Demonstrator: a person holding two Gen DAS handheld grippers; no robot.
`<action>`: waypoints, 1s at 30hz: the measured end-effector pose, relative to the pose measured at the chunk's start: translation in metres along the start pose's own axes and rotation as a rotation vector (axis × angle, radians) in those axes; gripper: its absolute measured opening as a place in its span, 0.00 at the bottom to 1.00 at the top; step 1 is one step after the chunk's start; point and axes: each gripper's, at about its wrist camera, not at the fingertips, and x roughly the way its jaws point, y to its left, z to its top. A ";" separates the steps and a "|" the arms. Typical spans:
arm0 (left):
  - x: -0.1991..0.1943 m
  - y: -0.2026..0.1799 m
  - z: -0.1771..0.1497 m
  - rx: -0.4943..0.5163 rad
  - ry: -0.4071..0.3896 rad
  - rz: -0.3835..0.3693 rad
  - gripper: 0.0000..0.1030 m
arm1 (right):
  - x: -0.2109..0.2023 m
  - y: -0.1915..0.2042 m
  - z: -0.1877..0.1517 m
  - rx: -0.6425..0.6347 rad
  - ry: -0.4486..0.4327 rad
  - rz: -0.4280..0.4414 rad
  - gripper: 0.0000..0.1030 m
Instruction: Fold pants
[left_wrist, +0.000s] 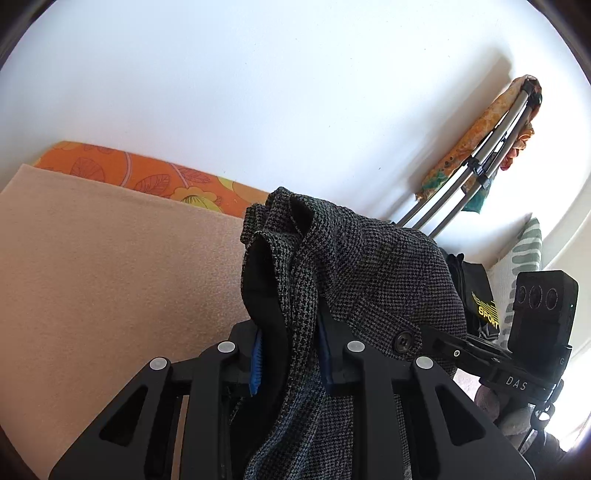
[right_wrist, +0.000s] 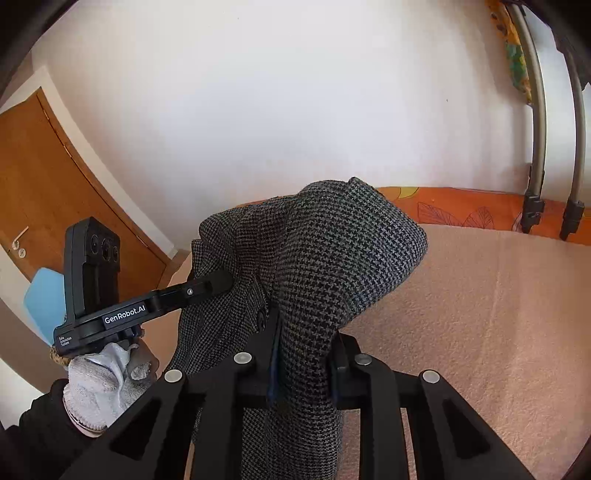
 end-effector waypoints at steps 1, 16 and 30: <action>-0.006 -0.005 0.001 0.007 -0.008 -0.007 0.21 | -0.006 0.004 0.001 -0.009 -0.008 -0.002 0.18; -0.064 -0.114 0.003 0.138 -0.120 -0.110 0.21 | -0.139 0.035 0.003 -0.165 -0.154 -0.115 0.17; -0.016 -0.270 -0.022 0.278 -0.089 -0.284 0.21 | -0.297 -0.057 -0.002 -0.174 -0.236 -0.330 0.16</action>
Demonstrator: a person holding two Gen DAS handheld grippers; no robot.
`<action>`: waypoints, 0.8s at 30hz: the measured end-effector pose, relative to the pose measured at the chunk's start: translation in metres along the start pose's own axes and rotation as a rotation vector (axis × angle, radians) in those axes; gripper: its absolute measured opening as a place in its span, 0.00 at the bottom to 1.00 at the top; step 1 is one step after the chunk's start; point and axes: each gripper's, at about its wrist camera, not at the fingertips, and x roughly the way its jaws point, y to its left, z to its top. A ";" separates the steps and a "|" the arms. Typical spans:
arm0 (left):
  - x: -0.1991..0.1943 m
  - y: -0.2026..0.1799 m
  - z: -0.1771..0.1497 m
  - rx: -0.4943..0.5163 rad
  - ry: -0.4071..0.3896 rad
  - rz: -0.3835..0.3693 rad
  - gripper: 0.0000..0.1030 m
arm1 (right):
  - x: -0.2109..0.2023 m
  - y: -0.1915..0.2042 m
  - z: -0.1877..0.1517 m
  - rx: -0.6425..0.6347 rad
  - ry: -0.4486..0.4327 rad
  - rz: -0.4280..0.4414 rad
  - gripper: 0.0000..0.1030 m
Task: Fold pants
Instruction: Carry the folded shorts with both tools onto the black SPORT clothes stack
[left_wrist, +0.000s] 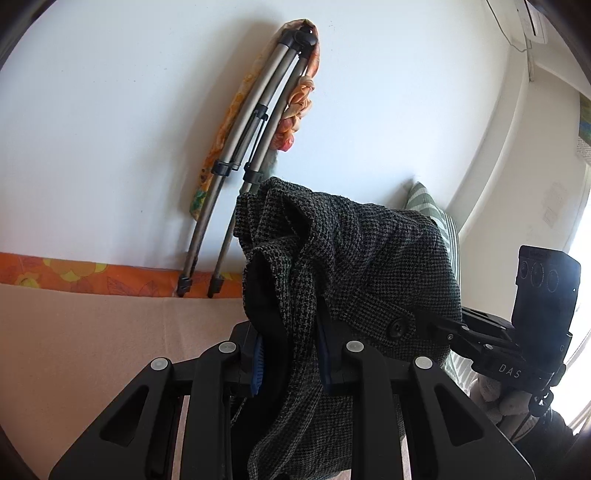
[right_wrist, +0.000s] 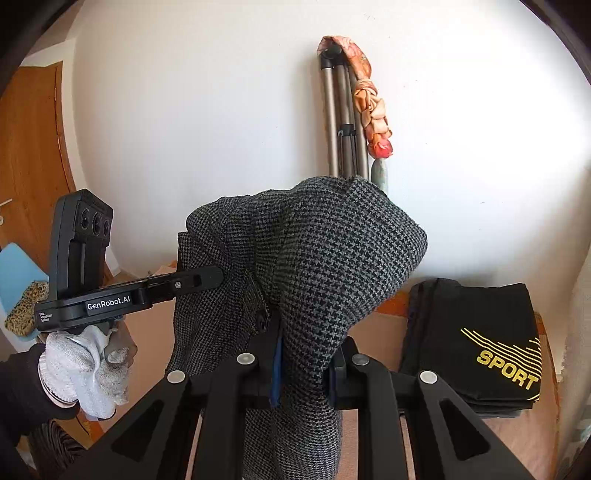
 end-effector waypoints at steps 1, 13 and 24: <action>0.009 -0.009 0.001 0.001 0.003 -0.015 0.21 | -0.006 -0.011 0.000 0.000 -0.005 -0.015 0.16; 0.137 -0.090 0.021 0.023 0.041 -0.115 0.20 | -0.057 -0.134 0.013 0.016 -0.022 -0.166 0.15; 0.224 -0.081 0.030 -0.012 0.058 -0.073 0.20 | 0.006 -0.228 0.031 -0.045 0.024 -0.194 0.15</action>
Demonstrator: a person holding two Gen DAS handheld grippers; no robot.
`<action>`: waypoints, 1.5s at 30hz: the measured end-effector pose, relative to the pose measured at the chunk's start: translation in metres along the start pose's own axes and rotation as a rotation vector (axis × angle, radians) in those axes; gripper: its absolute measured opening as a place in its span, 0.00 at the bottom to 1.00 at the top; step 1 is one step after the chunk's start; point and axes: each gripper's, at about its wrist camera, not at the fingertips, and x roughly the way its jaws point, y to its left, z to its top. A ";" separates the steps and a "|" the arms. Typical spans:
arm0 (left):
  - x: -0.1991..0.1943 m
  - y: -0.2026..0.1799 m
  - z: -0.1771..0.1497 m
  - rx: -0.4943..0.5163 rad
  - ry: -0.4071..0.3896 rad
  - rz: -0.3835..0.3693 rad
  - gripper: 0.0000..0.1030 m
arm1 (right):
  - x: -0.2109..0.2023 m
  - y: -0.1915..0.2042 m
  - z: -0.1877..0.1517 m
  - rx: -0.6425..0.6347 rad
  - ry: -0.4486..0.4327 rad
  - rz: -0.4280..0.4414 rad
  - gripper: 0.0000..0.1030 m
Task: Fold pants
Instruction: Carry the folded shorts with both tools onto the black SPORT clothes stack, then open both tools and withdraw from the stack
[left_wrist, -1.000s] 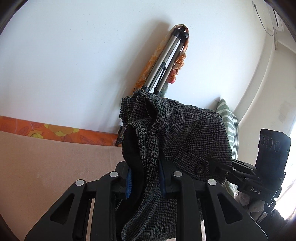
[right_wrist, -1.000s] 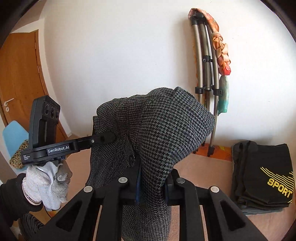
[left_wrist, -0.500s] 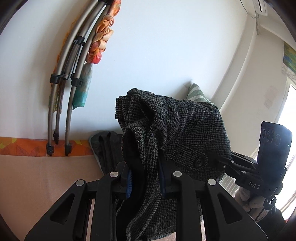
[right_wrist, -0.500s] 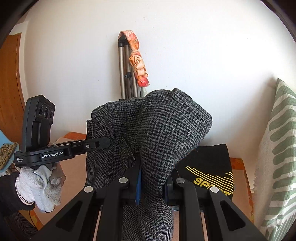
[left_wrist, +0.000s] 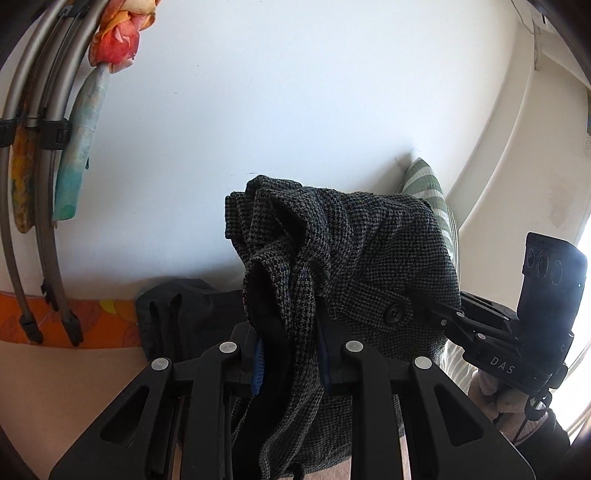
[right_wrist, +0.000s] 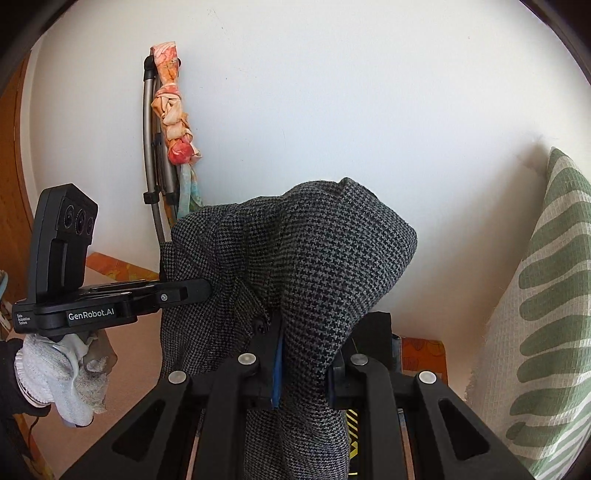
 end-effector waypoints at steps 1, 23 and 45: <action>0.008 0.002 0.001 0.000 0.006 0.010 0.20 | 0.011 -0.005 0.000 -0.006 0.011 -0.006 0.15; 0.047 0.022 0.009 0.061 0.087 0.205 0.22 | 0.077 -0.050 -0.023 0.139 0.086 -0.188 0.59; -0.120 -0.024 -0.032 0.202 0.079 0.197 0.24 | -0.081 0.080 -0.049 0.240 -0.033 -0.230 0.90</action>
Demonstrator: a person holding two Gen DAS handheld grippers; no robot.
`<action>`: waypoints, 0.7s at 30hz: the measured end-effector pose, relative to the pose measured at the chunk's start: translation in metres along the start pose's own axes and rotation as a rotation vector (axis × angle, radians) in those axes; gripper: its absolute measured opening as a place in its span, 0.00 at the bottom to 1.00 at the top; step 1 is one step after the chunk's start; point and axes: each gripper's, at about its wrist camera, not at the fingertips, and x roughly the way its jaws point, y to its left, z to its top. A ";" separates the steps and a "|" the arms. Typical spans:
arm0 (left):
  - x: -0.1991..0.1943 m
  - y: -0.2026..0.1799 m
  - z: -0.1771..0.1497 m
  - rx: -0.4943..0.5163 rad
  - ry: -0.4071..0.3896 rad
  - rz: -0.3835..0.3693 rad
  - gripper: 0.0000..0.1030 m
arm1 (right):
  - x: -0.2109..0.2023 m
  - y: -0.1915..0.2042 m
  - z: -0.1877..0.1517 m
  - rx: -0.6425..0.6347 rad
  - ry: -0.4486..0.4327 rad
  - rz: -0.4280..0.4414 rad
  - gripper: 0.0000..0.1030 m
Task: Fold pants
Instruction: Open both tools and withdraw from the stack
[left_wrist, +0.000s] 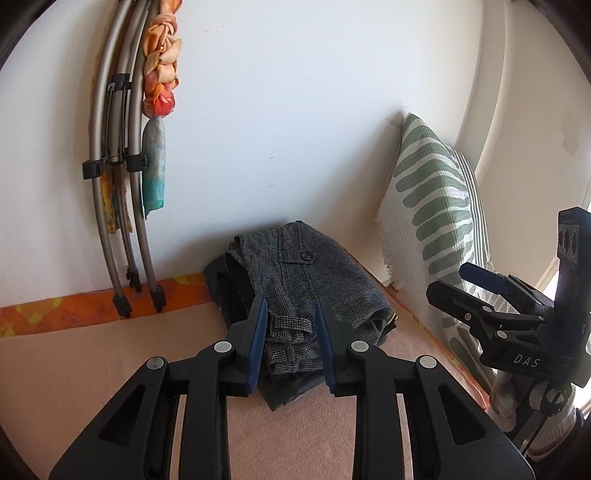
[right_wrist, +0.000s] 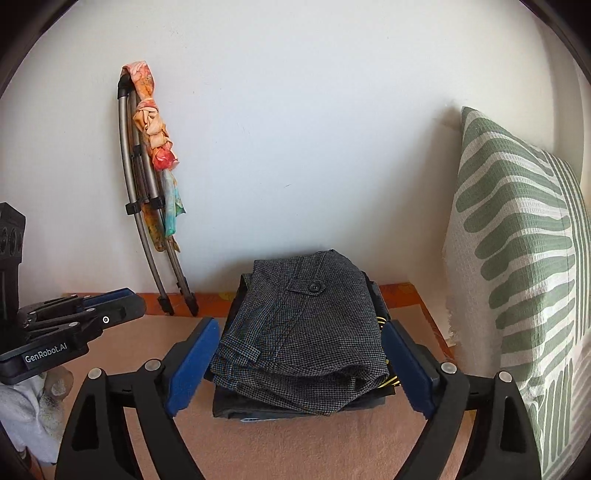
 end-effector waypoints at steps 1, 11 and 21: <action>-0.011 0.000 -0.004 0.011 -0.003 -0.003 0.24 | -0.011 0.005 -0.003 0.003 -0.011 -0.004 0.91; -0.108 -0.016 -0.060 0.089 -0.043 0.005 0.62 | -0.103 0.049 -0.042 -0.009 -0.083 -0.063 1.00; -0.150 -0.014 -0.125 0.084 -0.019 0.004 0.71 | -0.140 0.084 -0.105 0.012 -0.071 -0.084 1.00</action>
